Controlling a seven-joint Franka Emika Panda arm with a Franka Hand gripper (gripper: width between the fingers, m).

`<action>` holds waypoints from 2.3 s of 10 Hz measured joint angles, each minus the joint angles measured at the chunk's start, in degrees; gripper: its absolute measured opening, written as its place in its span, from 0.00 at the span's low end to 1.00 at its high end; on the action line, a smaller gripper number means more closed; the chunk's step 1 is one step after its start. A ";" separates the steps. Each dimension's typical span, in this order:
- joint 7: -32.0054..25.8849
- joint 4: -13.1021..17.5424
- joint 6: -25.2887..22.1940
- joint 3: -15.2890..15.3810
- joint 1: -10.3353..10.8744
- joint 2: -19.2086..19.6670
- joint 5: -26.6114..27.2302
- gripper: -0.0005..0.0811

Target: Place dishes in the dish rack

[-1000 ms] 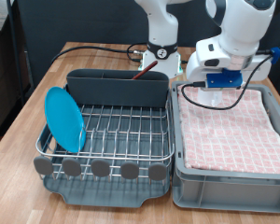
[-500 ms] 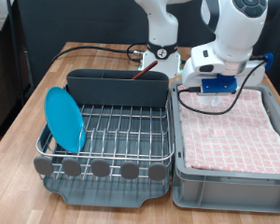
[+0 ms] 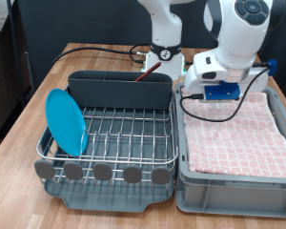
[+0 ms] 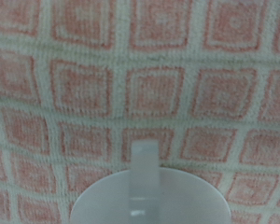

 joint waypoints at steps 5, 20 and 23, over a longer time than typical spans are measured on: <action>0.00 -1.01 1.40 0.16 0.05 0.39 1.04 0.55; 0.02 4.38 -8.47 -2.74 -0.36 -4.96 -0.44 0.09; 0.02 7.02 -10.07 -3.72 -0.44 -5.00 -2.20 0.09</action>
